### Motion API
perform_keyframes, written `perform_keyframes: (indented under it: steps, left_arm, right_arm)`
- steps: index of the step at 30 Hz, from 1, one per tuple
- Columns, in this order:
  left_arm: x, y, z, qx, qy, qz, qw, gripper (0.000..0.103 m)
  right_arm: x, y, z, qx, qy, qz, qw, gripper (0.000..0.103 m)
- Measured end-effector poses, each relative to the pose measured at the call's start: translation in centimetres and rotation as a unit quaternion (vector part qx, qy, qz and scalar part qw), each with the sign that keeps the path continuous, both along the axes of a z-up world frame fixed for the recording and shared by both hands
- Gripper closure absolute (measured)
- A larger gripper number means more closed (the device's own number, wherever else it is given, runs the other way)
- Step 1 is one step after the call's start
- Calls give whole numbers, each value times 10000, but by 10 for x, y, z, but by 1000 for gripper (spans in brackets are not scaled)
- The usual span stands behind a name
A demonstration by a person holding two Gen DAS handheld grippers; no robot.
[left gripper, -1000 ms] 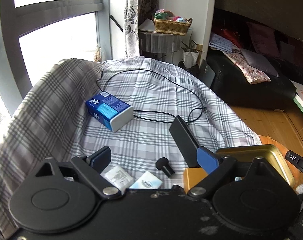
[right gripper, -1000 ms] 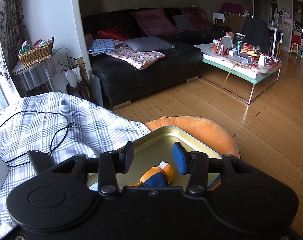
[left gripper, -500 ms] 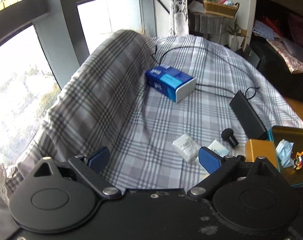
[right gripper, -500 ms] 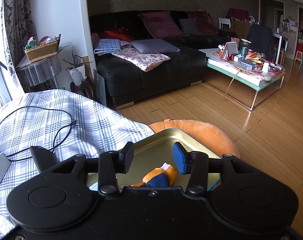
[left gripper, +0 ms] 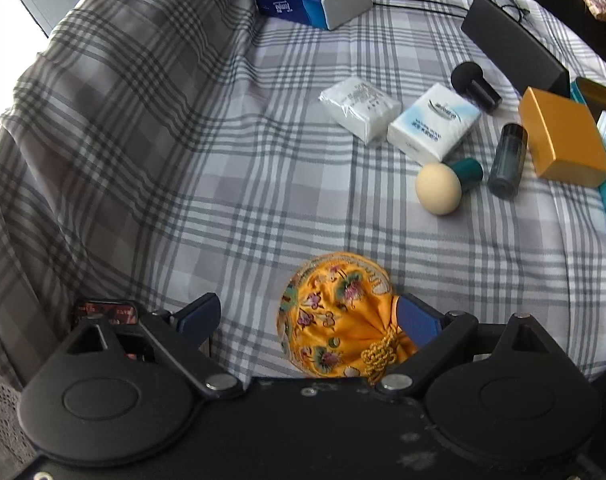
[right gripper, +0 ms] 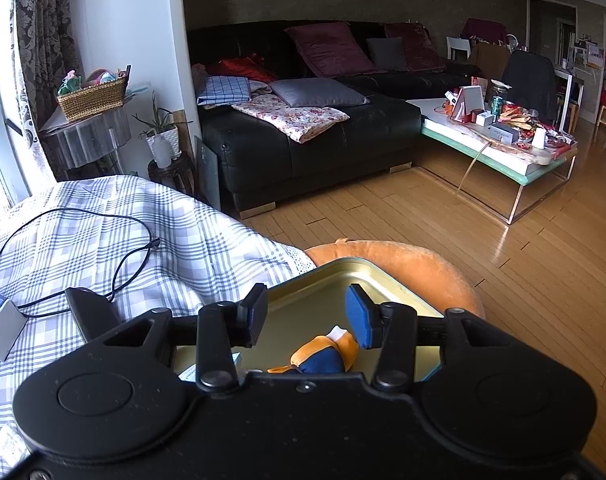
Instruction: Organize soft objects
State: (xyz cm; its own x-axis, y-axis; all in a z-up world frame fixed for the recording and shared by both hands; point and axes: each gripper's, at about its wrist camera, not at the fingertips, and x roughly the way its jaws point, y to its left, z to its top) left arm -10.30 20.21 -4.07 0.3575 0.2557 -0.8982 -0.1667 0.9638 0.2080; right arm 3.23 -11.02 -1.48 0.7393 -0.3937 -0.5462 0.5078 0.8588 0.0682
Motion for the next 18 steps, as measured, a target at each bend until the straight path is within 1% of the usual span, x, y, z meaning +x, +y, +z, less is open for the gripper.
perform_keyframes:
  steps: [2,5,6,8,11,14,16,18]
  left_arm:
    - [-2,-2,-11,-26,52,29,10000,5]
    - [1,-4,-17,-98,-2,67,9999,6]
    - [3,-4,-19,-125,-26,67,9999,8]
    - [7,-7,-22,-159,-98,16,9998,16]
    - [18,-10,-31,-176,-188,7,9997,25]
    - [33,-8,-36,-198,-336,67,9992,27]
    - [43,-7,-35,-181,-491,53,9986,32]
    - [58,-1,-32,-113,-712,33,9974,33]
  right_arm:
    - [0,-1,0,30,-5,7,10000,56]
    - [0,-1,0,61,-13,20,10000,57]
    - [0,-2,0,63,-12,26,10000,56]
    - [0,-2,0,64,-11,25,10000,57]
    - [0,-1,0,81,-12,24,10000,56]
    - [0,-1,-1,106,-13,19,9999,56]
    - [0,-1,-1,107,-11,21,9999,56]
    - [0,-1,-1,110,-6,23,9999,57]
